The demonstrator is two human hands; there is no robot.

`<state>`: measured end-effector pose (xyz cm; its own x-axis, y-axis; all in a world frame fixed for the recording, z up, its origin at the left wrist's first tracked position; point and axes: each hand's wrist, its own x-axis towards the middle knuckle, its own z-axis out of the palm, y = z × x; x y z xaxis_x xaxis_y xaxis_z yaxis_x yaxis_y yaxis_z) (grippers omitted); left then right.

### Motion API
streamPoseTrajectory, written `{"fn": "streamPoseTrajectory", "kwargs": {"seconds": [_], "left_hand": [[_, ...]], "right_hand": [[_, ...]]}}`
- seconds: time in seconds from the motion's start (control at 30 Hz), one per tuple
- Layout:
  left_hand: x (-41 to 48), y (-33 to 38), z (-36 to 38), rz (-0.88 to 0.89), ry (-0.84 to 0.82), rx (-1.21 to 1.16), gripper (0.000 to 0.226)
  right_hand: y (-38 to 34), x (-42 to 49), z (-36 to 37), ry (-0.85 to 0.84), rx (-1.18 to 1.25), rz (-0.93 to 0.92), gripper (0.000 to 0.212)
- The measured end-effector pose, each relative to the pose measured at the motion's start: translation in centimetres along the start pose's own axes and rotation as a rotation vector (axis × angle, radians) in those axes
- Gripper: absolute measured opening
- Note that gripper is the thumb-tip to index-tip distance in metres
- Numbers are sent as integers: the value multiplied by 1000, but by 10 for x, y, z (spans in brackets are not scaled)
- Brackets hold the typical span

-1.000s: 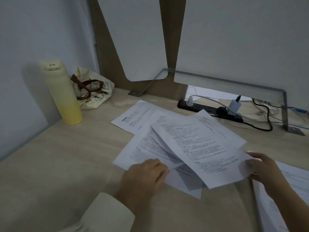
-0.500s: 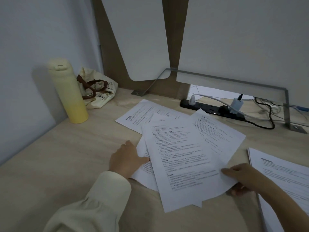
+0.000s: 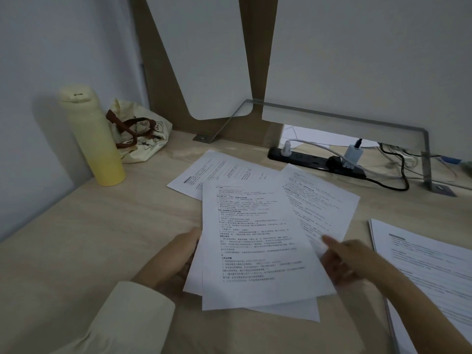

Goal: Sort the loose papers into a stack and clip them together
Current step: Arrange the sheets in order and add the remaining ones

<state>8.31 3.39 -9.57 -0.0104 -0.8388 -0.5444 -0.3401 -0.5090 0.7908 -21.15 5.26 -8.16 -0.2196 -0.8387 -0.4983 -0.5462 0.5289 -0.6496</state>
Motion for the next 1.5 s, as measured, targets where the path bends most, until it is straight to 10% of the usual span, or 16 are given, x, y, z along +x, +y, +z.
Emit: {"fn": "streamPoseTrajectory", "kwargs": {"seconds": [0.13, 0.33, 0.67, 1.1, 1.3, 1.5], "left_hand": [[5, -6, 4, 158, -52, -49, 35], [4, -7, 14, 273, 6, 112, 30], [-4, -19, -4, 206, -6, -72, 24], [2, -32, -19, 175, -107, -205, 32], [-2, -42, -41, 299, 188, -117, 44], [-9, -56, -57, 274, 269, -116, 37]], "right_hand": [[3, 18, -20, 352, 322, -65, 27], [0, 30, -23, 108, 951, 103, 23], [3, 44, -6, 307, 334, -15, 24], [-36, 12, 20, -389, 119, -209, 22], [-49, 39, 34, 190, -166, -399, 26], [-53, 53, 59, 151, -533, -544, 64]]}}
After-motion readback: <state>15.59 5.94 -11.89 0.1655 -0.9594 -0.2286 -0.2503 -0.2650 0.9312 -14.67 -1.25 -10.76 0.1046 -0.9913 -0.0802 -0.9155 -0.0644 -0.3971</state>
